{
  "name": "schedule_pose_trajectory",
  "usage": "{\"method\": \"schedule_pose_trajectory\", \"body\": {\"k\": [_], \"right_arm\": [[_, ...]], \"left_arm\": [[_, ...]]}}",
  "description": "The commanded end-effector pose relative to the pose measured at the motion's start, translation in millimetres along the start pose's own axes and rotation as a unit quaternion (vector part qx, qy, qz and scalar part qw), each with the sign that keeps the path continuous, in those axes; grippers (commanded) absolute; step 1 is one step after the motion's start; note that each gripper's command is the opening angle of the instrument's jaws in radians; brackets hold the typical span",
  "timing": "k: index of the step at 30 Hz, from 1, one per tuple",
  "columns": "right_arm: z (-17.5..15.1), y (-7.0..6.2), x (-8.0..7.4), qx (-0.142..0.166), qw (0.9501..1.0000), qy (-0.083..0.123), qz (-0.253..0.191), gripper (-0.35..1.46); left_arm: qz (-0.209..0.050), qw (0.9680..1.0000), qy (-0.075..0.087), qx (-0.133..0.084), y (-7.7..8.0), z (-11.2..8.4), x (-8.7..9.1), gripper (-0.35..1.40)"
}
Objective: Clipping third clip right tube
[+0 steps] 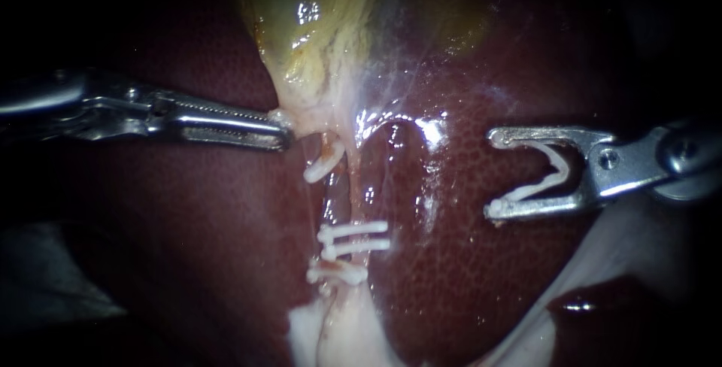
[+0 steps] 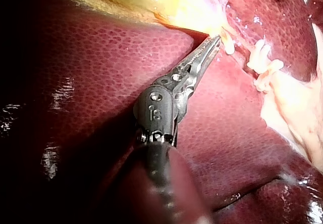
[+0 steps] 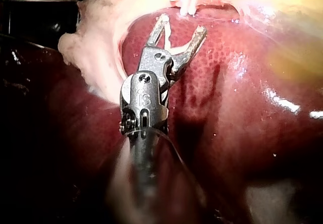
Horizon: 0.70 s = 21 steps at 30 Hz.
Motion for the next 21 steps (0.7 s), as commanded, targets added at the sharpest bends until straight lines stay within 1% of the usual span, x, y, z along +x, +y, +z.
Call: {"method": "schedule_pose_trajectory", "body": {"k": [1, 4, 5, 7, 11, 13, 15, 18, 21], "right_arm": [[0.0, 0.0, 0.0, 0.001, 1.0000, 0.001, 0.000, 0.50], [0.0, 0.0, 0.0, 0.003, 1.0000, 0.001, 0.000, 0.50], [0.0, 0.0, 0.0, 0.003, 1.0000, 0.001, 0.000, 0.50], [0.0, 0.0, 0.0, 0.003, 1.0000, 0.001, 0.000, 0.50], [0.2, -0.1, 0.0, 0.008, 1.0000, 0.004, 0.000, 0.50], [0.4, -0.1, 0.0, 0.009, 1.0000, 0.004, 0.000, 0.50], [0.7, -0.1, 0.0, 0.012, 0.9999, 0.006, 0.000, 0.50], [2.0, -0.4, -0.2, 0.018, 0.9998, 0.008, -0.002, 0.50], [4.0, -0.8, -0.8, 0.025, 0.9995, 0.011, 0.015, 0.50]], "left_arm": [[-0.001, 1.0000, 0.000, 0.000, 0.0, -0.2, 0.1, -0.35], [-0.002, 1.0000, 0.000, -0.003, 0.3, -1.1, 0.7, -0.35], [-0.004, 1.0000, -0.001, -0.007, 0.4, -1.8, 1.2, -0.35], [-0.006, 1.0000, -0.002, -0.004, 0.6, -3.0, 2.2, -0.35], [-0.015, 0.9998, 0.010, 0.003, 1.1, -5.9, 4.0, -0.35], [-0.014, 0.9998, 0.014, 0.006, 1.2, -6.6, 4.4, -0.35], [-0.014, 0.9998, 0.014, 0.005, 1.3, -6.8, 4.5, -0.35], [-0.014, 0.9998, 0.014, 0.007, 1.3, -6.5, 4.4, -0.35], [-0.014, 0.9998, 0.014, 0.007, 1.4, -6.4, 4.4, -0.35]]}}
